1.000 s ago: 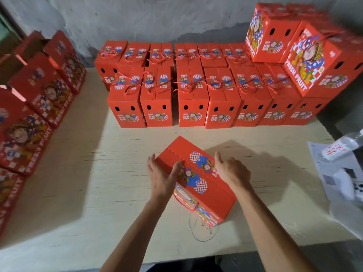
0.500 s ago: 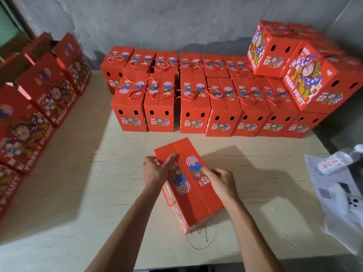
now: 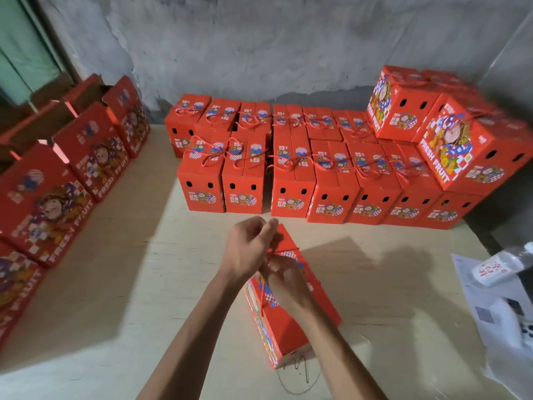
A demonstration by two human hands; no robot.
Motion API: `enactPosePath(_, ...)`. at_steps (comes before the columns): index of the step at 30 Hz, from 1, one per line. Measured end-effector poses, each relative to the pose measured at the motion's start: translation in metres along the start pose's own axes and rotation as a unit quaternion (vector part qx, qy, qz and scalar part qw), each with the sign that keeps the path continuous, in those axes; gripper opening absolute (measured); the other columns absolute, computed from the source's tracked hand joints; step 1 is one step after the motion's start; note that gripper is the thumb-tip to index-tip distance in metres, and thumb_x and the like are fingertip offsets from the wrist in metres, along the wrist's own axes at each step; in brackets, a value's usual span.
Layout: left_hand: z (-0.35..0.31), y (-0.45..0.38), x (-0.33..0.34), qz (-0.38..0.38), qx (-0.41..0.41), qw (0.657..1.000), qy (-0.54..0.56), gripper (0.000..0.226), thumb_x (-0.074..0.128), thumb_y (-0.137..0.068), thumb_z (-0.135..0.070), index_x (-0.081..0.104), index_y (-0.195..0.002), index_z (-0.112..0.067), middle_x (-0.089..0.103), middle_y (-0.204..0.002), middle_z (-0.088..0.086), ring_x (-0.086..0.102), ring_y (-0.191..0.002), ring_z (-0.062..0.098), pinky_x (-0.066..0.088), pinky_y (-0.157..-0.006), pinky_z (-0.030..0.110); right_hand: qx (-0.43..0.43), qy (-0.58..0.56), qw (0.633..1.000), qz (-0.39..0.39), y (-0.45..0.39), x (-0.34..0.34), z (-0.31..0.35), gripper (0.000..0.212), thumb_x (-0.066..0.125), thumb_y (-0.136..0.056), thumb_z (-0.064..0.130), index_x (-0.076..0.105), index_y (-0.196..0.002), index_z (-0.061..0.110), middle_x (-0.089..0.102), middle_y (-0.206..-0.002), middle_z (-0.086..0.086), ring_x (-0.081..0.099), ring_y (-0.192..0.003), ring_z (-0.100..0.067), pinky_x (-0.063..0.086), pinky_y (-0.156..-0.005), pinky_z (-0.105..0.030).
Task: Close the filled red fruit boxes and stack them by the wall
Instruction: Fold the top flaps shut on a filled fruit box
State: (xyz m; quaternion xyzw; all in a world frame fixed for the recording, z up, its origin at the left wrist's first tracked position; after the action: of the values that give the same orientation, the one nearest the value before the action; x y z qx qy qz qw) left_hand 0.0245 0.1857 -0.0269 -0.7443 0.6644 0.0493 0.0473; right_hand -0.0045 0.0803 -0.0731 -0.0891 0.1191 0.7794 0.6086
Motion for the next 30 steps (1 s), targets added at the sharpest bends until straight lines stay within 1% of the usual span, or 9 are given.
enactPosePath(3,0.008,0.001,-0.006,0.016,-0.025,1.0,-0.001,0.04,0.057,-0.105,-0.034,0.069,-0.081,-0.004,0.079,-0.085,0.004,0.077,-0.085,0.022,0.062,-0.083,0.05,0.062,-0.089,0.994,0.01,-0.008,-0.002,-0.005,0.044,0.066,-0.08,0.057,0.068,-0.066,0.015,0.064,-0.058,0.003,0.058,-0.052,-0.013,0.046,-0.059,-0.027)
enactPosePath(5,0.01,0.002,-0.02,-0.029,-0.001,0.998,-0.064,0.039,0.053,-0.107,-0.034,0.071,-0.084,-0.009,0.077,-0.083,0.0,0.074,-0.08,0.017,0.06,-0.08,0.051,0.094,-0.12,0.988,-0.027,-0.019,-0.023,0.0,0.038,0.067,-0.081,0.052,0.07,-0.066,0.016,0.059,-0.056,0.002,0.053,-0.047,-0.011,0.044,-0.05,-0.025)
enactPosePath(8,0.009,0.005,-0.029,-0.082,0.012,0.997,0.004,0.034,0.05,-0.109,-0.027,0.073,-0.092,-0.009,0.077,-0.089,0.001,0.075,-0.086,0.017,0.061,-0.083,0.048,0.117,-0.128,0.981,-0.087,-0.045,-0.054,0.016,0.036,0.062,-0.087,0.035,0.06,-0.055,0.021,0.049,-0.051,0.006,0.04,-0.042,-0.008,0.035,-0.044,-0.019)
enactPosePath(14,-0.028,-0.014,-0.02,-0.043,0.081,0.996,0.008,0.026,0.053,-0.108,-0.026,0.077,-0.099,-0.019,0.077,-0.097,-0.007,0.073,-0.096,0.011,0.057,-0.082,0.033,0.066,-0.184,0.976,-0.096,-0.094,-0.082,0.078,0.028,0.057,-0.093,0.023,0.057,-0.065,0.021,0.042,-0.055,0.005,0.032,-0.046,-0.012,0.031,-0.045,-0.025)
enactPosePath(19,-0.07,-0.038,0.003,0.015,0.156,0.988,0.011,0.018,0.059,-0.105,-0.029,0.074,-0.105,-0.02,0.074,-0.107,-0.005,0.068,-0.103,0.017,0.055,-0.087,0.034,0.0,-0.242,0.964,-0.111,-0.133,-0.132,0.155,0.029,0.055,-0.094,0.02,0.057,-0.065,0.019,0.044,-0.054,0.007,0.029,-0.042,-0.009,0.025,-0.044,-0.025)
enactPosePath(21,-0.085,-0.048,0.013,0.016,0.197,0.98,0.02,0.012,0.062,-0.103,-0.021,0.073,-0.106,-0.018,0.071,-0.119,-0.006,0.064,-0.115,0.013,0.049,-0.091,0.023,-0.032,-0.245,0.963,-0.112,-0.15,-0.156,0.186,0.028,0.054,-0.094,0.02,0.057,-0.066,0.019,0.043,-0.054,0.007,0.027,-0.041,-0.009,0.025,-0.045,-0.026)
enactPosePath(23,-0.102,-0.061,0.025,0.007,0.239,0.971,0.008,0.013,0.063,-0.1,-0.019,0.073,-0.108,-0.02,0.062,-0.137,-0.011,0.053,-0.134,0.008,0.041,-0.098,0.012,-0.062,-0.227,0.965,-0.115,-0.167,-0.18,0.218,0.025,0.053,-0.093,0.02,0.058,-0.069,0.017,0.045,-0.054,0.007,0.028,-0.04,-0.009,0.028,-0.047,-0.027)
enactPosePath(25,-0.121,-0.08,0.043,0.004,0.277,0.96,-0.033,0.014,0.063,-0.099,-0.024,0.073,-0.109,-0.024,0.051,-0.148,-0.015,0.043,-0.143,0.005,0.035,-0.105,0.009,-0.093,-0.201,0.967,-0.13,-0.181,-0.206,0.247,0.023,0.053,-0.092,0.019,0.06,-0.07,0.015,0.05,-0.055,0.005,0.032,-0.039,-0.01,0.036,-0.046,-0.027)
enactPosePath(30,-0.17,-0.138,0.101,-0.001,0.33,0.936,-0.125,0.018,0.057,-0.1,-0.032,0.071,-0.11,-0.028,0.047,-0.147,-0.01,0.031,-0.148,-0.002,0.028,-0.11,0.008,-0.13,-0.181,0.961,-0.162,-0.209,-0.273,0.291,0.025,0.054,-0.09,0.014,0.064,-0.067,0.011,0.057,-0.055,0.002,0.043,-0.04,-0.012,0.042,-0.044,-0.024)
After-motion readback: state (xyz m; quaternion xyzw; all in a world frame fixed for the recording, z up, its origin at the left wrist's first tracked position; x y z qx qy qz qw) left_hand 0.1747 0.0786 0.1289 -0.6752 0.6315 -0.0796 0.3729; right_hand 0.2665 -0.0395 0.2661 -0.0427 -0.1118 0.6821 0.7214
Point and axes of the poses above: each hand's wrist, its own y-axis away from the middle knuckle, its own x-axis out of the palm, z = x × y, the point moved 9 cm from there along -y, towards the middle knuckle
